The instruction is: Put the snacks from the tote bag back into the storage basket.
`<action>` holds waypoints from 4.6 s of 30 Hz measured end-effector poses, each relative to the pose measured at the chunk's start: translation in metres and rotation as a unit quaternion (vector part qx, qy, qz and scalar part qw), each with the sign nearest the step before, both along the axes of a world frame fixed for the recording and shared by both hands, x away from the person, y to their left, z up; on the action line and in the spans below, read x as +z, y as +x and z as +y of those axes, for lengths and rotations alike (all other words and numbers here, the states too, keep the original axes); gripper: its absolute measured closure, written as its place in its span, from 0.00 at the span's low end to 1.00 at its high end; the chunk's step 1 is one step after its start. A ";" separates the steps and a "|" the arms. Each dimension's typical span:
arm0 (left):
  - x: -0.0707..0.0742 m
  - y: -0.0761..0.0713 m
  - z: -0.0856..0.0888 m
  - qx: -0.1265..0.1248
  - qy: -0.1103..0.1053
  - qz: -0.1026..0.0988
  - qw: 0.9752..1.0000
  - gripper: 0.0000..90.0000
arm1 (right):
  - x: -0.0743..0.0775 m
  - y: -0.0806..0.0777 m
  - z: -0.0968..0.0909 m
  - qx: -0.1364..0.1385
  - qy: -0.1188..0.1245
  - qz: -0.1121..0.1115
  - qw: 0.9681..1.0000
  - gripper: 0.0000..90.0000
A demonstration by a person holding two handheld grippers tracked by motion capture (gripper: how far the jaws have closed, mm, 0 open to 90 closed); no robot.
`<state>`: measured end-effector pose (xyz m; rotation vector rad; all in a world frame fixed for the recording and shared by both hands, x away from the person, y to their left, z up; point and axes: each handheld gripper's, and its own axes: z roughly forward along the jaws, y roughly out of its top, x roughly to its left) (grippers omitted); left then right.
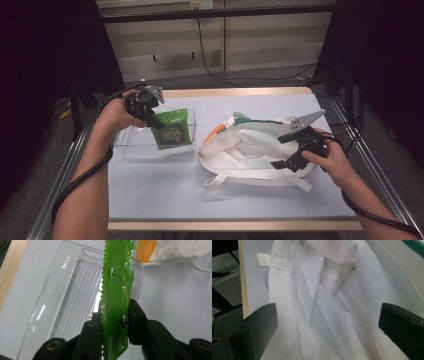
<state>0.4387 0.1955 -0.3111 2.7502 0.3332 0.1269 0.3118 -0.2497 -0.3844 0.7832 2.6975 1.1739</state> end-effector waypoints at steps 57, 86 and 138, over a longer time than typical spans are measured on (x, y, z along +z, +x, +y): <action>-0.030 -0.001 -0.007 -0.008 -0.002 0.023 1.000 0.82 | -0.007 -0.001 0.000 0.001 0.003 0.005 1.000 0.02; -0.032 0.000 -0.001 0.042 -0.029 0.047 0.998 0.49 | -0.006 0.000 0.003 0.002 -0.003 0.005 1.000 0.02; -0.048 -0.030 0.044 0.114 -0.083 0.065 0.988 0.16 | -0.004 -0.002 0.006 0.005 0.002 0.001 1.000 0.02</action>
